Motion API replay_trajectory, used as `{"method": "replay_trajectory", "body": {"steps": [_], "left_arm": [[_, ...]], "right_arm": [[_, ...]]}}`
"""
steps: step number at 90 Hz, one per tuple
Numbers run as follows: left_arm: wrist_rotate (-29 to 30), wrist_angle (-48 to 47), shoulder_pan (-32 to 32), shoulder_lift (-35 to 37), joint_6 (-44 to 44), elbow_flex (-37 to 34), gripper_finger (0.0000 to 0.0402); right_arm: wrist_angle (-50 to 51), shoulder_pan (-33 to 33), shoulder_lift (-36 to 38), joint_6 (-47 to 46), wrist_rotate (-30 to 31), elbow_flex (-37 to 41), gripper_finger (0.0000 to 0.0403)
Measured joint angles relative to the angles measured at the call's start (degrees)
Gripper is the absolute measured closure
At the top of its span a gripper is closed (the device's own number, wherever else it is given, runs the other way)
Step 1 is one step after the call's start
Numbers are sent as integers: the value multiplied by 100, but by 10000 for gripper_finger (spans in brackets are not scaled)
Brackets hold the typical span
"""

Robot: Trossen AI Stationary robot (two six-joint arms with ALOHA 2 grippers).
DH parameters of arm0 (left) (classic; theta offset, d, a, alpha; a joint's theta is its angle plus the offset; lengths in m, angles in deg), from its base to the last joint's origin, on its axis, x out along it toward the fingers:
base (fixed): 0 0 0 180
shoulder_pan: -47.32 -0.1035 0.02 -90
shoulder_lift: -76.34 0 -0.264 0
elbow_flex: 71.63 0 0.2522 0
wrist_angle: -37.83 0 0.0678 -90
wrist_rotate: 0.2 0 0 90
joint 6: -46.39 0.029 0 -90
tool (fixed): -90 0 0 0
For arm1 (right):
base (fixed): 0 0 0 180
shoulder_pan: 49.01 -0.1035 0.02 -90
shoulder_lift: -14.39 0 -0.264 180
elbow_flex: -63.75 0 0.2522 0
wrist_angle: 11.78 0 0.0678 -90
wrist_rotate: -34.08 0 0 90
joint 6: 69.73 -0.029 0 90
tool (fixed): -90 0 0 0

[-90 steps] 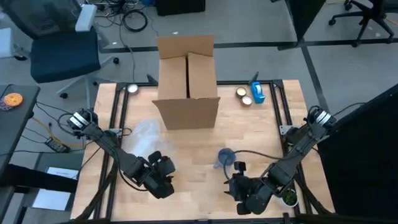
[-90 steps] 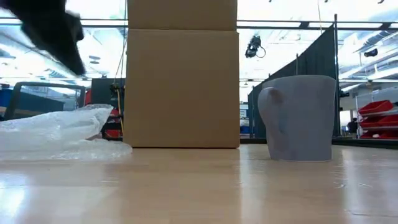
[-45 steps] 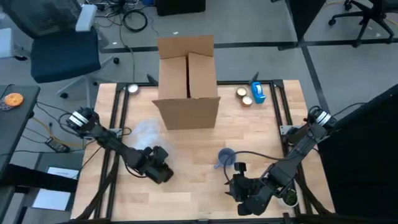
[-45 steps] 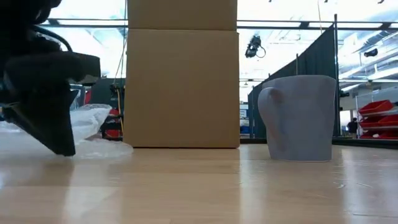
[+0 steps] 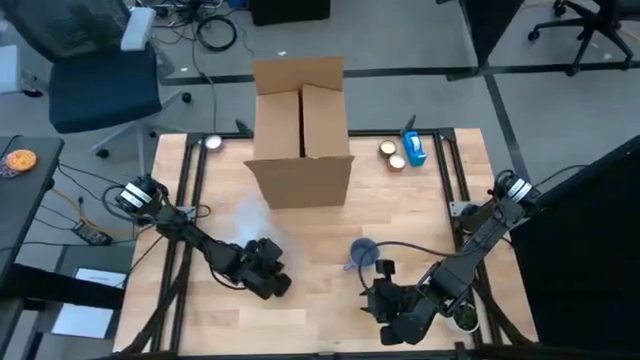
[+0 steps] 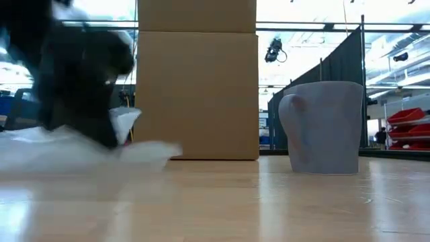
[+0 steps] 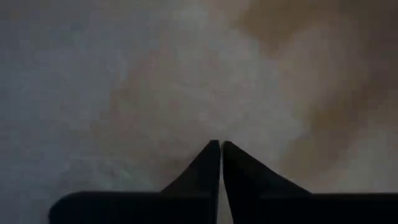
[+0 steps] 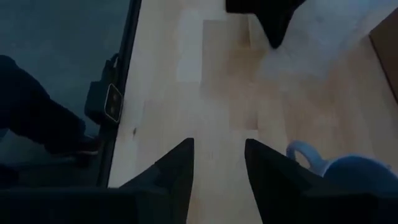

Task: Wrap mug
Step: Wrap the blue mug with bubble wrap

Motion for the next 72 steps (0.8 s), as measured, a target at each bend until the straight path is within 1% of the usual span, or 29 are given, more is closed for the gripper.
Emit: {"method": "replay_trajectory", "body": {"steps": [7,18,28,32,41,49,57,65,72], "left_arm": [[-56,-39,4,65,466,535,401],[-173,-619,4,153,1307,1541,402],[-131,-1426,20,261,1974,2531,402],[-71,-1782,53,288,2168,2900,402],[331,-2552,125,289,2437,3664,402],[821,-3278,223,308,2460,4253,402],[1294,-3978,331,312,2231,4624,402],[1716,-4687,453,365,1753,4809,401],[1971,-5099,571,489,1332,4838,402]], "right_arm": [[11,0,0,13,-4,0,284],[12,-4,0,123,-6,0,284],[23,-5,0,140,-4,0,284],[20,-7,1,141,-4,0,284],[46,-17,2,141,-7,-1,284],[64,-21,2,97,-10,0,284],[100,-52,2,48,-66,0,284],[113,-66,2,-26,-148,-2,284],[128,-100,2,-66,-159,-2,284]]}}
